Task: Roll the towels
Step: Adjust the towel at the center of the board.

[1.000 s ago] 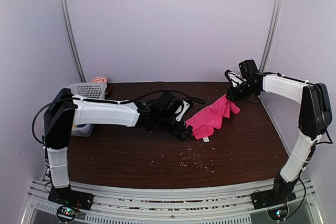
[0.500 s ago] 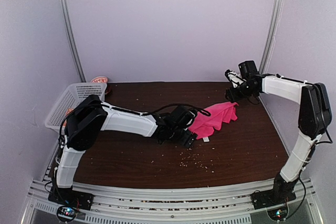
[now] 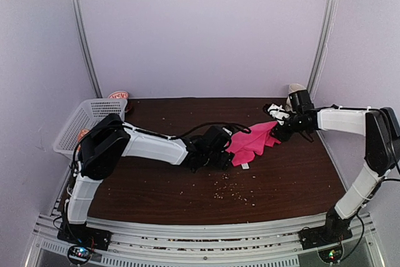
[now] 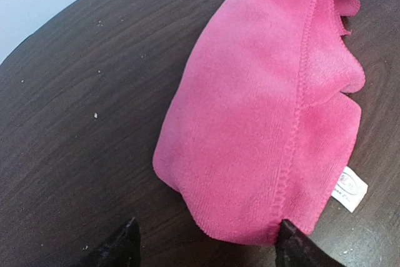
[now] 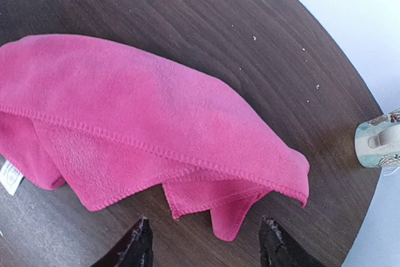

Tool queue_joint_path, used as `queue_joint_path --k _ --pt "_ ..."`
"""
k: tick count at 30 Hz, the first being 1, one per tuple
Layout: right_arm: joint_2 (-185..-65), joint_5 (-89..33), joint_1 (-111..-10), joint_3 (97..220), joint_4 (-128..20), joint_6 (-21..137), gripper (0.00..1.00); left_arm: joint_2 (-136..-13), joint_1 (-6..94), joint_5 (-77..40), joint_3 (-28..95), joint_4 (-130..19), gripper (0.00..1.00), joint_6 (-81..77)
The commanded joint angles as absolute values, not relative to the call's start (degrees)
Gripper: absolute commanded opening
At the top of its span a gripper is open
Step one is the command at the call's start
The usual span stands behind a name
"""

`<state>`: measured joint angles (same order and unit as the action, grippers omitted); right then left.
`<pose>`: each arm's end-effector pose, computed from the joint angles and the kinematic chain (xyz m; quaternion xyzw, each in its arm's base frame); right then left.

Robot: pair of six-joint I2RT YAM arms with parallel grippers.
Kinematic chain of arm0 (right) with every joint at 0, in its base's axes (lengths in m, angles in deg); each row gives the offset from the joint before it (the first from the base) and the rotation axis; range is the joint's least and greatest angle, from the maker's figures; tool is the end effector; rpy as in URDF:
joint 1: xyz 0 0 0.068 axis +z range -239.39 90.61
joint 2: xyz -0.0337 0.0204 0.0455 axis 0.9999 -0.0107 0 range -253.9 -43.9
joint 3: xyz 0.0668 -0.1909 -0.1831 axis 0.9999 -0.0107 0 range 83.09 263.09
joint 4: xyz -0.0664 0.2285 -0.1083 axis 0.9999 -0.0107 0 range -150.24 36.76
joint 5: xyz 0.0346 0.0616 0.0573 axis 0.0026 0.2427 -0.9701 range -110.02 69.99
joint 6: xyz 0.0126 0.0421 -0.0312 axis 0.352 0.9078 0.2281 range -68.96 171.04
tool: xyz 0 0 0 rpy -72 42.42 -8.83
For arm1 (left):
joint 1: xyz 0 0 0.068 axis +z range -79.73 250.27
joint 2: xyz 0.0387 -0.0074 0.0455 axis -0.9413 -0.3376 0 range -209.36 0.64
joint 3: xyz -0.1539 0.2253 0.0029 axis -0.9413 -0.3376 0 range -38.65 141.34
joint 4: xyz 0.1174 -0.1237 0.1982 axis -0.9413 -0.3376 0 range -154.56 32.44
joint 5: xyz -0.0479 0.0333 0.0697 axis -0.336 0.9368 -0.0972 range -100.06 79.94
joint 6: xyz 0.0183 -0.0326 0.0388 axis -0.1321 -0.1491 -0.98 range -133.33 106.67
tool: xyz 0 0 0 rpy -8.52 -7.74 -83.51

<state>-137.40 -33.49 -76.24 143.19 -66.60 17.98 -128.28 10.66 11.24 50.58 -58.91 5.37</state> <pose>0.3370 0.0872 0.2132 -0.4020 0.8322 0.0442 0.3793 0.2609 -0.4192 0.1384 0.2408 0.8648 -0.1267 0.4221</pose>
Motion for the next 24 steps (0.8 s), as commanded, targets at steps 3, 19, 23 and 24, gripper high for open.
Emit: queue_joint_path --k 3,19,23,24 --pt "-134.77 -26.89 -76.38 139.05 -55.25 8.37 0.5 -129.42 11.28 13.24 49.41 -55.09 0.63 5.59" --pt "-144.67 -11.38 -76.59 142.62 -51.35 14.24 0.47 -129.04 12.35 13.54 49.08 -54.58 0.52 5.92" --pt "-145.45 -10.14 -76.86 142.67 -50.87 14.01 0.45 -128.76 12.44 13.37 48.69 -54.33 0.52 6.0" --pt "-145.67 -9.46 -76.9 142.6 -50.5 13.96 0.44 -128.74 12.51 13.33 48.71 -54.39 0.52 6.01"
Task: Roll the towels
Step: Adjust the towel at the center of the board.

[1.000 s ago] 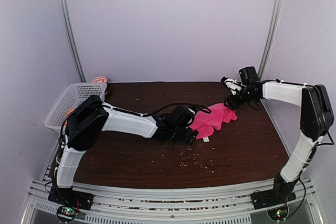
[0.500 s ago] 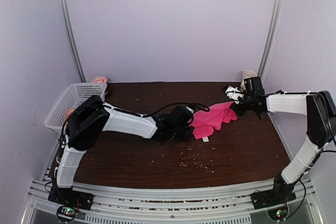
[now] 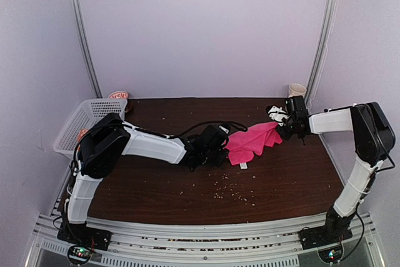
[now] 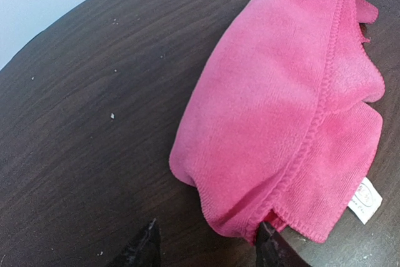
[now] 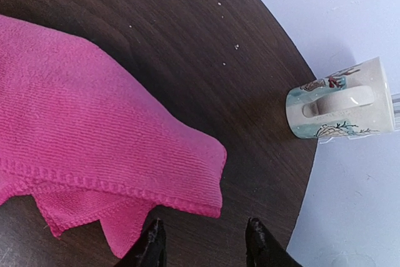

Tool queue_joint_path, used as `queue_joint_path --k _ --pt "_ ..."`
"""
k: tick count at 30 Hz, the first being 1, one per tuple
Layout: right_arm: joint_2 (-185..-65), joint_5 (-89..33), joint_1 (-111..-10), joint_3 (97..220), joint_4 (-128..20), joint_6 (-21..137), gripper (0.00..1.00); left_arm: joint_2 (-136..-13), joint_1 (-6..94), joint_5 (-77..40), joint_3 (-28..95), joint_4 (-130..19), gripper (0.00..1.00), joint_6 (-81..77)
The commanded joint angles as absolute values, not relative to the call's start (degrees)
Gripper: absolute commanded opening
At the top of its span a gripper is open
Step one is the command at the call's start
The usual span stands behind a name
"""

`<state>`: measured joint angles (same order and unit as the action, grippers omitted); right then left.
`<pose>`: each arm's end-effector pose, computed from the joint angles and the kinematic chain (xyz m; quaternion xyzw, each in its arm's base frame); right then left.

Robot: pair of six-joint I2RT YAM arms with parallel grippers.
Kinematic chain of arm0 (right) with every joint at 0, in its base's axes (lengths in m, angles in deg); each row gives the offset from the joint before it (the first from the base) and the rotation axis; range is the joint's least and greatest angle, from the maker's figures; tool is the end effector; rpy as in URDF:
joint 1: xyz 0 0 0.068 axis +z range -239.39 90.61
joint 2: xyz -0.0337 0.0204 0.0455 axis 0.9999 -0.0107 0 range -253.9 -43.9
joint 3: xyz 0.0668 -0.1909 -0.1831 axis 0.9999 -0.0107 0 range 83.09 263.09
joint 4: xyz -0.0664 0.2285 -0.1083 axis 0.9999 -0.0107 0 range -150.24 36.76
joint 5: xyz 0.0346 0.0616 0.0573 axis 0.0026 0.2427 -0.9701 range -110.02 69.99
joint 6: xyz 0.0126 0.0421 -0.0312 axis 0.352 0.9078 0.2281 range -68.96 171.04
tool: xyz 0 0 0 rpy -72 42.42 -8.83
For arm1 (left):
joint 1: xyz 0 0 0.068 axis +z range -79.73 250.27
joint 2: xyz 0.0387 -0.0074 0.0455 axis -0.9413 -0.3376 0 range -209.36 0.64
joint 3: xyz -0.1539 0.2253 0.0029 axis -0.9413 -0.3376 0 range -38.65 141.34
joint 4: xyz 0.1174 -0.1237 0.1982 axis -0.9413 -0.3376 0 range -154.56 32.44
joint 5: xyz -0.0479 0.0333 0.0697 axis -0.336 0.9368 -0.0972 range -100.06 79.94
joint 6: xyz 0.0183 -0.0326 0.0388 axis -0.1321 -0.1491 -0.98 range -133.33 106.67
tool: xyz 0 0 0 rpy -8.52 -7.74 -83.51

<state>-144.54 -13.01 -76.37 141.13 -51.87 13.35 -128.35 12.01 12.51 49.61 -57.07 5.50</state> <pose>0.3633 0.0795 0.1793 -0.3665 0.8323 -0.1424 0.3907 0.2708 -0.4117 0.1354 0.2226 0.8652 -0.1183 0.4334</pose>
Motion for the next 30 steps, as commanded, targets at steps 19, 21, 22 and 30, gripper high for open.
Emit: queue_joint_path --k 19,21,22,30 --pt "-148.48 -7.8 -76.13 142.25 -44.6 16.13 0.0 -128.7 12.7 12.35 47.86 -53.35 0.46 6.62" --pt "-147.12 -7.78 -76.03 142.15 -44.55 16.12 0.0 -128.66 12.94 12.35 47.99 -53.03 0.32 6.55" --pt "-146.14 -7.94 -76.03 142.12 -44.67 16.14 0.0 -128.65 13.08 12.35 48.11 -52.88 0.25 6.47" --pt "-136.4 -8.81 -75.88 142.2 -47.29 15.32 0.0 -127.4 14.27 14.07 50.37 -52.9 0.0 4.28"
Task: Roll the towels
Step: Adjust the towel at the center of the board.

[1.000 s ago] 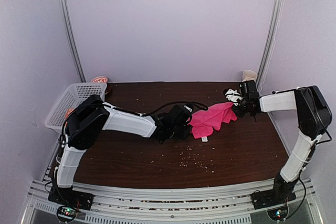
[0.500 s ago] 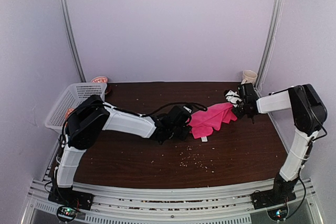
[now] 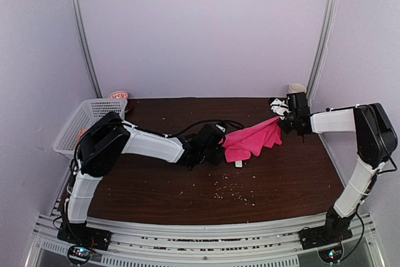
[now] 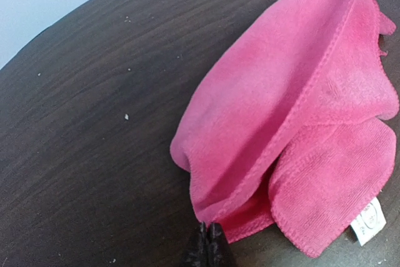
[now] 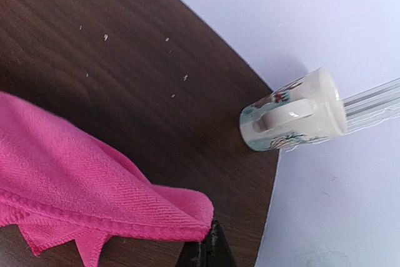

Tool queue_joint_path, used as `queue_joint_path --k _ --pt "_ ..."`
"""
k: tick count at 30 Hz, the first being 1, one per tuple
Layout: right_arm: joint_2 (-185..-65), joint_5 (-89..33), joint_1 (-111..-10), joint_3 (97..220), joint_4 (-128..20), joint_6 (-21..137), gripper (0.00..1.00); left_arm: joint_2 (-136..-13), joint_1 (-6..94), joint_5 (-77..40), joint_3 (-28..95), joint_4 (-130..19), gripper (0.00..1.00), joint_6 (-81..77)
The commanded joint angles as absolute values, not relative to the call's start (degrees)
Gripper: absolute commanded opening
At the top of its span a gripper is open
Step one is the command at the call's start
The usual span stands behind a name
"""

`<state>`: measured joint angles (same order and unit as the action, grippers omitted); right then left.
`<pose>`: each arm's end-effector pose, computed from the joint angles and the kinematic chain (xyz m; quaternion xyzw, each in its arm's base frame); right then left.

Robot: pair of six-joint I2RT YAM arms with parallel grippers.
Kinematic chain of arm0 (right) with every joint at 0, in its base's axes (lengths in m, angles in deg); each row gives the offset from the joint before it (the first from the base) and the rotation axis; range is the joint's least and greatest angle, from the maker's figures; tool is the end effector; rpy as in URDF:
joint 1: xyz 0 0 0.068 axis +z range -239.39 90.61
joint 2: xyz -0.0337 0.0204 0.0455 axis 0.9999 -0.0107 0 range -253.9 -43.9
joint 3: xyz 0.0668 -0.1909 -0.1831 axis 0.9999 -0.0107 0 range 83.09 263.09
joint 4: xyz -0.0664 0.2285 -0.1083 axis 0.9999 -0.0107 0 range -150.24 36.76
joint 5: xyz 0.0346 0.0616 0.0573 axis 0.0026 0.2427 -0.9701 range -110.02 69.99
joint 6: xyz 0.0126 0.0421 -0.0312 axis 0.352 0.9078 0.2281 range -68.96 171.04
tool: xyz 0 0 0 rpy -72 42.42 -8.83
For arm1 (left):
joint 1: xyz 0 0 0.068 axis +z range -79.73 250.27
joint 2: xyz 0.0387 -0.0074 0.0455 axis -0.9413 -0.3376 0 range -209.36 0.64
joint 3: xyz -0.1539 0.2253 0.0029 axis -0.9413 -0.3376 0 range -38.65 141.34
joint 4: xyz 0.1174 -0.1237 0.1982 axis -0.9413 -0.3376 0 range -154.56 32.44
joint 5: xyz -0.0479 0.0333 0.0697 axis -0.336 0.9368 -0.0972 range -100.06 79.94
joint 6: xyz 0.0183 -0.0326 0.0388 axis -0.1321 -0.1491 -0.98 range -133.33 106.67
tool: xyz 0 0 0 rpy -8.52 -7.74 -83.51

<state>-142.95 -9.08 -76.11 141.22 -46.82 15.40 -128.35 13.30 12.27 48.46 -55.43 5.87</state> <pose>0.3672 0.0797 0.1974 -0.3244 0.8203 -0.1726 0.4384 0.2789 -0.4042 0.1316 0.2097 0.8670 -0.1190 0.4361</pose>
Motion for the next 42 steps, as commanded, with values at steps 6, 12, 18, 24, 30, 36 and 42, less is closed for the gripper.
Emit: queue_joint_path --k 6,12,18,24,30,36,42 --pt "-127.86 -14.82 -75.32 142.6 -51.15 16.1 0.0 -121.8 14.56 17.08 48.65 -48.91 0.0 -0.96" --pt "-122.48 -18.8 -73.08 145.89 -56.12 16.65 0.0 -118.15 14.31 10.23 44.86 -44.16 0.09 -2.29" --pt "-122.97 -13.72 -72.08 155.9 -61.27 21.94 0.0 -119.63 12.55 4.84 38.06 -35.98 0.53 -3.89" --pt "-124.7 -9.87 -72.08 159.2 -62.81 22.12 0.0 -124.43 12.44 -0.89 38.89 -32.03 0.54 -5.26" --pt "-125.11 -8.17 -72.12 160.09 -63.29 22.86 0.0 -127.57 12.36 -1.97 42.1 -29.39 0.6 -6.75" --pt "-123.88 -6.58 -72.08 161.56 -63.42 22.64 0.0 -132.64 12.35 -4.55 49.65 -31.33 0.61 -6.13" --pt "-122.32 -2.98 -72.16 161.14 -62.37 21.55 0.0 -134.2 12.35 -3.87 51.86 -31.83 0.6 -4.68"
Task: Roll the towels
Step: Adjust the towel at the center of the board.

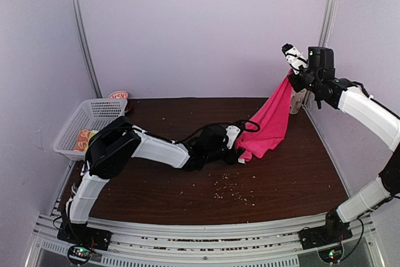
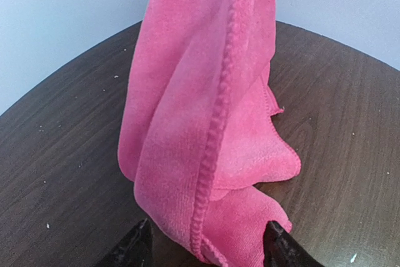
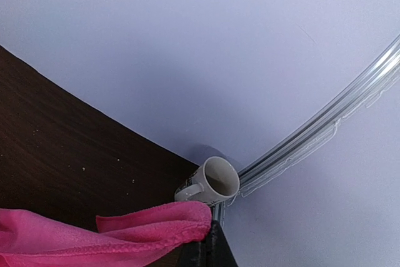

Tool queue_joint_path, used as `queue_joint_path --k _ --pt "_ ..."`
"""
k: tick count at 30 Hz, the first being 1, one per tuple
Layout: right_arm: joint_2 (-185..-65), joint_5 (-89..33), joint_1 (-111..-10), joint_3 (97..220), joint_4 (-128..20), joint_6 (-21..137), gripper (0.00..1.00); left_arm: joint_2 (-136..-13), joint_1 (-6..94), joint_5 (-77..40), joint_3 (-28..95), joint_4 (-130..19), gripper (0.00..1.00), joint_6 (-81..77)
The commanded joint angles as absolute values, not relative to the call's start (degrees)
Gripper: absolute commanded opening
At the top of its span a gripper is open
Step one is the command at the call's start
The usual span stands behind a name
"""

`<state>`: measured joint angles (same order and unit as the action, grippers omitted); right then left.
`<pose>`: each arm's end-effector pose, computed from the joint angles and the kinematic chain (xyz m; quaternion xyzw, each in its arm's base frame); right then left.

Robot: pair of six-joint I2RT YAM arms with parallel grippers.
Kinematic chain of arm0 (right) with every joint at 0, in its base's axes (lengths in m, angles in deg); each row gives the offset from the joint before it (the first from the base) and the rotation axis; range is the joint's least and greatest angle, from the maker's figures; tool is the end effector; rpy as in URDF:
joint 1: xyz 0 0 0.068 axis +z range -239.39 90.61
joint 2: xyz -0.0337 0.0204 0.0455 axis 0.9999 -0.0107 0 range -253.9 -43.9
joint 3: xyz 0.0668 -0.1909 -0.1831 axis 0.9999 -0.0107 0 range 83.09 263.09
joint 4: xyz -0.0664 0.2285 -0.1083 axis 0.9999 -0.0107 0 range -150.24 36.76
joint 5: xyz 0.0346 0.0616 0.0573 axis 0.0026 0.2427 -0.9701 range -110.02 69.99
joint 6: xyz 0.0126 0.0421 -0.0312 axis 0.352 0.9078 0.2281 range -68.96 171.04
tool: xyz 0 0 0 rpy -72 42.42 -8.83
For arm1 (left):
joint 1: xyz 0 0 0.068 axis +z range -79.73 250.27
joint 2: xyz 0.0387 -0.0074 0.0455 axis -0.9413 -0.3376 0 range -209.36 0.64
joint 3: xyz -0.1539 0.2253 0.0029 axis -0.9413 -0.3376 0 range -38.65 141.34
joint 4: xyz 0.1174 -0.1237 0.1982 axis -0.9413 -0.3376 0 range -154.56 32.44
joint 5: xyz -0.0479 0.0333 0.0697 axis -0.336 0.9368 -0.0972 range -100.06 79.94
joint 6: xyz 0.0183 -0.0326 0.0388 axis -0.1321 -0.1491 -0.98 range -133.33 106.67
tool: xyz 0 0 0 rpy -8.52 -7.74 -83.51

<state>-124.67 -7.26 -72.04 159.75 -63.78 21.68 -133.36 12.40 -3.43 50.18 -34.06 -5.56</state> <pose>0.3187 0.0913 0.3889 -0.2495 0.7491 -0.1510 0.5949 0.2803 -0.4385 0.1317 0.3203 0.7620 -0.2637 0.4972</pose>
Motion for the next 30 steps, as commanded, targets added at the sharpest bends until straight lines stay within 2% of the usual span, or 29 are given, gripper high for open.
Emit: queue_joint_path --k 1,4,6,12,16,25,30 --pt "-121.92 -2.35 -72.24 161.16 -62.05 21.22 0.0 -134.16 12.35 -4.03 52.06 -31.95 0.59 -4.64" --pt "-121.1 -2.05 -72.25 161.74 -61.96 21.07 0.0 -134.71 12.35 -4.73 53.39 -33.17 0.48 -3.87" --pt "-121.06 -1.87 -72.29 162.39 -62.51 21.48 0.0 -135.33 12.35 -5.75 54.35 -34.82 0.31 -2.92" --pt "-121.3 0.84 -72.48 161.94 -61.21 20.74 0.0 -134.23 12.35 -9.79 52.44 -36.23 0.0 -1.37" --pt "-121.51 1.25 -72.6 162.4 -60.99 20.7 0.0 -130.71 12.41 -8.31 48.1 -36.89 0.0 -1.73" --pt "-122.94 1.11 -73.0 166.15 -62.75 21.77 0.0 -110.85 12.53 10.04 33.9 -37.88 0.0 -10.36" --pt "-121.74 0.51 -73.36 163.57 -62.04 22.76 0.0 -102.71 12.53 11.08 26.84 -36.59 0.0 -12.85"
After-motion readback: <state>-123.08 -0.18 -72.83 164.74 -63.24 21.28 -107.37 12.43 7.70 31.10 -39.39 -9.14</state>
